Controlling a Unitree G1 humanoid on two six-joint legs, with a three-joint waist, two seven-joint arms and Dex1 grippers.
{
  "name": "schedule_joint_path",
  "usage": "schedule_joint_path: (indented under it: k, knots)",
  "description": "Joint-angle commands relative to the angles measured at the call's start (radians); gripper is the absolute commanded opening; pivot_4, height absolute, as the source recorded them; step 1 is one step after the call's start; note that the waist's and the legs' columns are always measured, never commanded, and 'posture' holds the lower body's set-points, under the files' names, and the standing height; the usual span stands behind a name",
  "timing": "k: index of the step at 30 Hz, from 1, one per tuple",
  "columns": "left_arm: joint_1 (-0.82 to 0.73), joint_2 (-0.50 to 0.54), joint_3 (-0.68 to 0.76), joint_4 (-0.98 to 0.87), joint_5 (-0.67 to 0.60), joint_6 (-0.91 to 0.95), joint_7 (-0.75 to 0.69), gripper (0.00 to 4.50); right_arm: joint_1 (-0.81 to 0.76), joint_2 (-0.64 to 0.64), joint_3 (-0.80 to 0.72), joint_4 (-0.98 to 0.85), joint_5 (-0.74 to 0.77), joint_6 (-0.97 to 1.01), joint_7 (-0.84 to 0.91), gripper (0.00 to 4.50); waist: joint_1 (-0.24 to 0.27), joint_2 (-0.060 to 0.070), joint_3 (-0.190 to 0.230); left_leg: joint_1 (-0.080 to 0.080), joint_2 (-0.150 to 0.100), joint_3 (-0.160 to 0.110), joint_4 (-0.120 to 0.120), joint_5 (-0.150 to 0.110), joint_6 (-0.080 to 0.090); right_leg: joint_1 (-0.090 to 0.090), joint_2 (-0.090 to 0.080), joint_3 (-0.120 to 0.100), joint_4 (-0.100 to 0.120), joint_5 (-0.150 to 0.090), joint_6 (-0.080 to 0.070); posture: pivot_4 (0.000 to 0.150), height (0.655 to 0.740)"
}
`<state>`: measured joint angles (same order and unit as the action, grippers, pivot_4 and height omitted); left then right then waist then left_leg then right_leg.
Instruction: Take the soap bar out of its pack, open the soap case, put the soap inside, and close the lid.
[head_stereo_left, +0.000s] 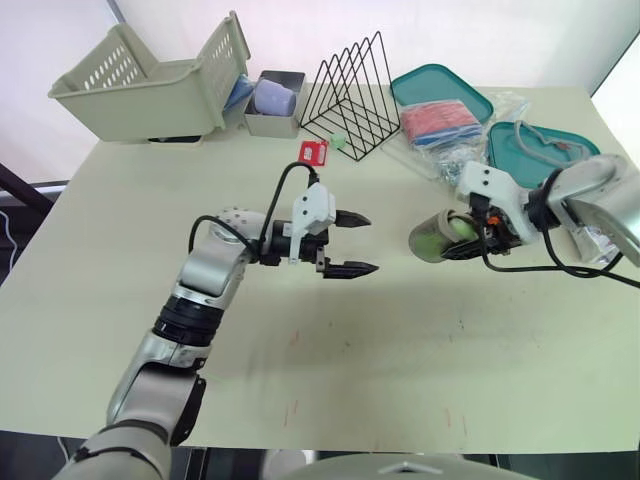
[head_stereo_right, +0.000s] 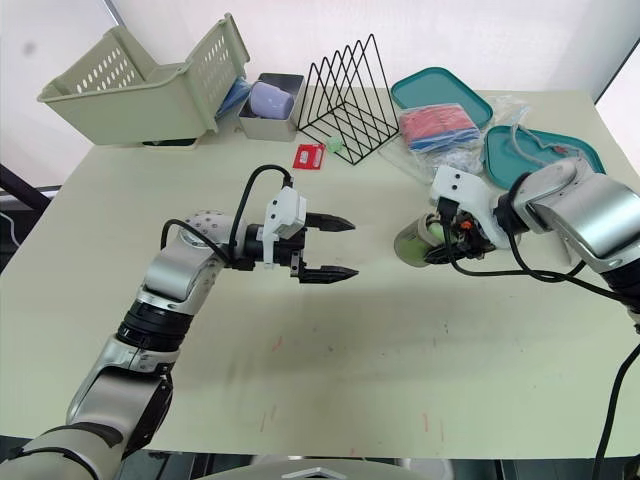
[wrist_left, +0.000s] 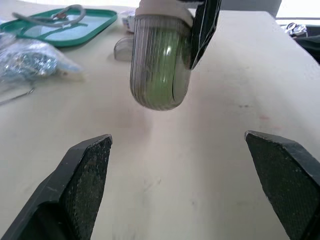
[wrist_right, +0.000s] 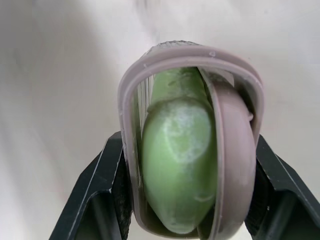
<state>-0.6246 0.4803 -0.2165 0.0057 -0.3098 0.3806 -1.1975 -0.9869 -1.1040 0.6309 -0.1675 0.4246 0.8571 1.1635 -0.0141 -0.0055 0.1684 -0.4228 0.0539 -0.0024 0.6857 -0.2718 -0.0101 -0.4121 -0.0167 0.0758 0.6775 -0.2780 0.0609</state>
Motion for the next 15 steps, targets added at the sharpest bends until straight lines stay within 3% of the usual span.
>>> schedule_joint_path:
  k: [1, 8, 15]
  knots:
    - [-0.015, -0.031, -0.024, -0.055, 0.004, 0.011, 0.036, 4.50, -0.062, -0.016, 0.056, -0.083, -0.178, -0.068, 0.106, 2.08, 0.000, 0.000, 0.000, 0.000, 0.000, 0.000, 0.000, 0.000, 0.000, 0.000, 0.000, 0.000, 0.000, 0.000, 0.000, 0.150, 0.7400]
    - [0.004, -0.092, -0.054, -0.087, 0.021, 0.042, 0.125, 4.50, -0.100, 0.101, 0.136, -0.103, -0.377, -0.002, 0.098, 2.08, -0.002, 0.000, 0.000, 0.001, 0.000, 0.000, 0.001, 0.000, 0.000, 0.000, 0.000, 0.000, 0.002, 0.000, 0.000, 0.150, 0.7400]
    - [0.032, -0.136, -0.103, -0.075, 0.065, 0.052, 0.207, 4.50, -0.032, 0.186, 0.186, -0.144, -0.463, 0.091, 0.093, 2.08, 0.002, 0.000, 0.000, 0.001, 0.000, -0.001, 0.001, 0.000, 0.000, 0.001, -0.001, -0.001, 0.001, 0.000, 0.000, 0.150, 0.7400]
